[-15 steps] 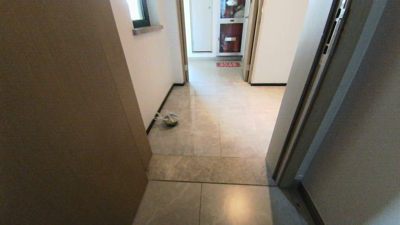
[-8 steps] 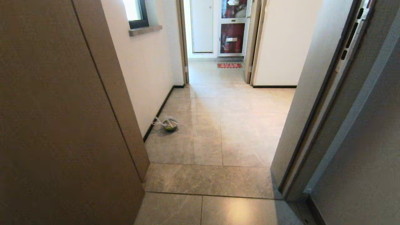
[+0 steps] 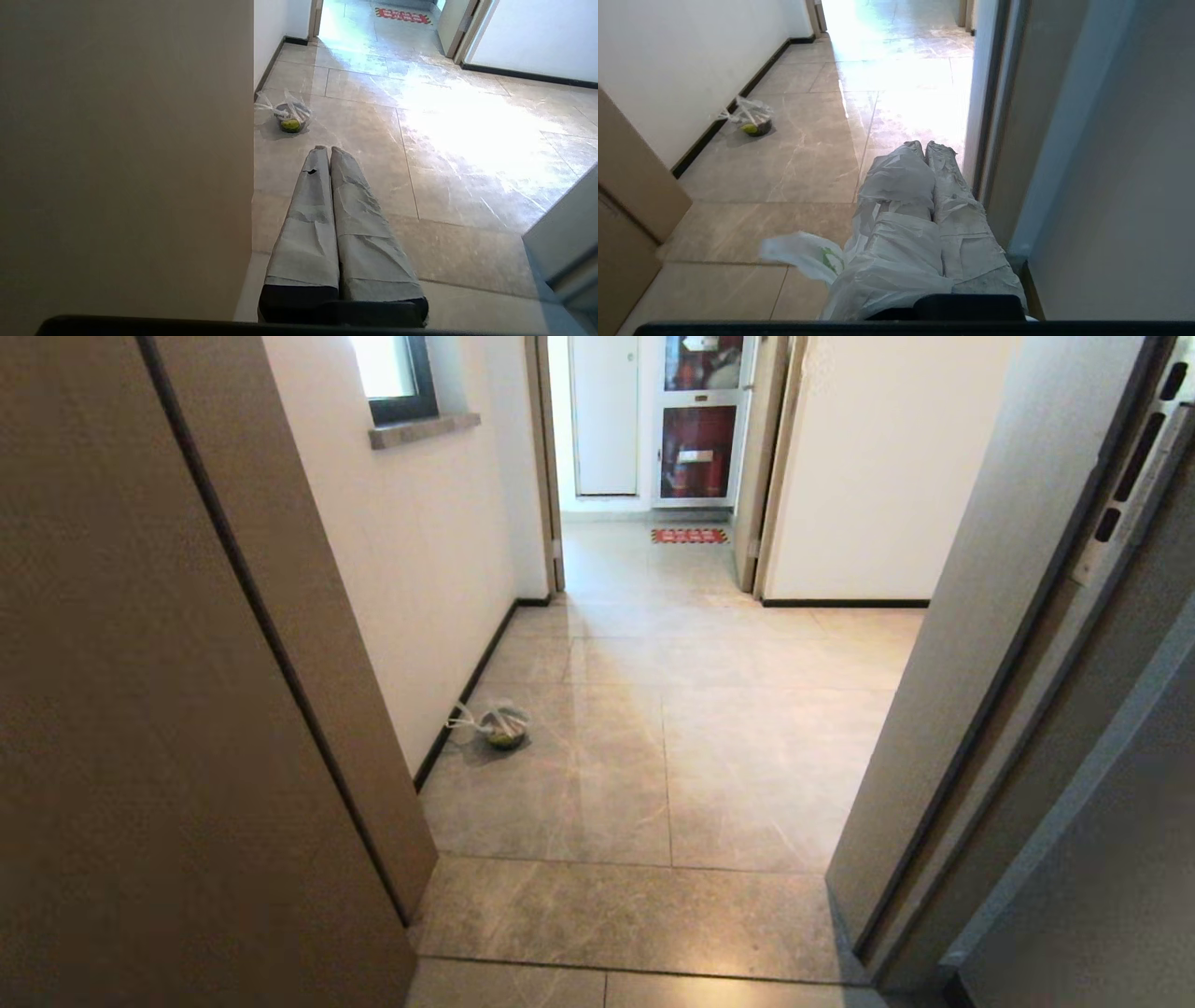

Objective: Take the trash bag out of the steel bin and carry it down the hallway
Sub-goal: Put the trash bag at the door

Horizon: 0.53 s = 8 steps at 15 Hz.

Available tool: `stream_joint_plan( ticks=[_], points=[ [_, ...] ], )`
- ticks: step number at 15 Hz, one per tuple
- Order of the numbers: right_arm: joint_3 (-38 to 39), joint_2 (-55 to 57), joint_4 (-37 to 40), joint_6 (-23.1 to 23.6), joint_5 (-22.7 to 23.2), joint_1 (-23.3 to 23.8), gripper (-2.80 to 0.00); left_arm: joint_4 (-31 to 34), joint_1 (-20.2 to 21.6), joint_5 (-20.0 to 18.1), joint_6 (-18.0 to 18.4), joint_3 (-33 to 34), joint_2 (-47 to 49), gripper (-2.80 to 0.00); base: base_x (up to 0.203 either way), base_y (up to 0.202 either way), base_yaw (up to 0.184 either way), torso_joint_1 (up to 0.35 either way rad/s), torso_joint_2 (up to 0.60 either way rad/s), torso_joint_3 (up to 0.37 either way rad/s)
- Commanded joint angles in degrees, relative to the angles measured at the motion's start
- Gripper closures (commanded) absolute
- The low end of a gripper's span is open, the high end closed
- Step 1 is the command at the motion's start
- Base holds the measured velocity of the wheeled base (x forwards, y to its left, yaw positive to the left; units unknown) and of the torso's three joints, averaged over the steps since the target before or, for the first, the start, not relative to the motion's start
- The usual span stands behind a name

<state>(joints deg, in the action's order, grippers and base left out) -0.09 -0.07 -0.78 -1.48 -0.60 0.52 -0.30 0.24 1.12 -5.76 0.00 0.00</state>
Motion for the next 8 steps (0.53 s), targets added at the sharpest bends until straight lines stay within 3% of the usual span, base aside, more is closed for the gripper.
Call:
stream_joint_plan(
  ticks=[1, 8],
  points=[
    [0.02, -0.1, -0.01, -0.02, -0.02, 0.0, 0.0, -0.05, 0.08, 0.03, -0.04, 0.06, 0.0, 0.0, 0.198, 0.0, 0.003, 0.0, 0.0, 0.004],
    [0.0, -0.1, -0.01, -0.02, -0.02, 0.0, 0.0, -0.05, 0.02, 0.03, -0.04, 0.02, 0.0, 0.0, 0.192, 0.0, 0.001, 0.002, 0.0, 0.003]
  ],
)
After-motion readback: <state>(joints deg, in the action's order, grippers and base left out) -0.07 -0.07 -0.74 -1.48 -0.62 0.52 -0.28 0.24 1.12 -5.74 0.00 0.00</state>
